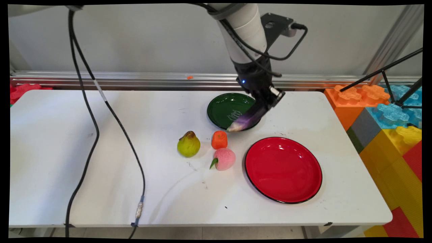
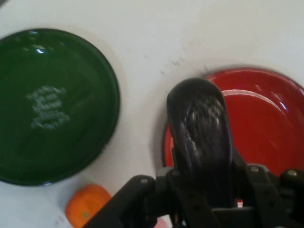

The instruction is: Place the picked object on the table

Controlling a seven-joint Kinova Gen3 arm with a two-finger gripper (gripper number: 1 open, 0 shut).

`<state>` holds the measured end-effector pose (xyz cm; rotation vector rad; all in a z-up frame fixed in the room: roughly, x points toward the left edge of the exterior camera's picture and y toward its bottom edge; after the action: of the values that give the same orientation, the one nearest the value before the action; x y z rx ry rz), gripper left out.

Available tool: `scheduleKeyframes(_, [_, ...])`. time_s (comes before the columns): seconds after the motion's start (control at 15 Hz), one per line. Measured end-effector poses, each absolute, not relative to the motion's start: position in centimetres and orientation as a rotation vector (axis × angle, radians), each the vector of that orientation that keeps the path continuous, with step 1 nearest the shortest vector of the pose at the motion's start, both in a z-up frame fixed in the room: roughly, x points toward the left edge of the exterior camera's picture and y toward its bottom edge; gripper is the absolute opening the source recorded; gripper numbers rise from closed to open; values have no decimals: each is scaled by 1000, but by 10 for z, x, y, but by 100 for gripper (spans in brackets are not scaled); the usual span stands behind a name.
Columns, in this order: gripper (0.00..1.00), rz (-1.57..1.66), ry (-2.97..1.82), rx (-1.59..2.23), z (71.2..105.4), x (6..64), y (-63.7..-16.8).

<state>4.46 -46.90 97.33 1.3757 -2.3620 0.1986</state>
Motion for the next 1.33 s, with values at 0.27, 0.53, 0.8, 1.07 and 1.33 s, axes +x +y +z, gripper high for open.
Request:
scheduleKeyframes(0.27, [0,144,-2450,1283,979,46,-435])
scheduleKeyframes(0.53, [0,101,-2572,1143,978,57,-398])
scheduleKeyframes(0.8, [0,63,-2666,1008,969,73,-373])
scheduleKeyframes(1.07, [0,9,-2762,876,955,97,-350])
scheduleKeyframes(1.33, [0,-7,-2820,813,942,114,-341])
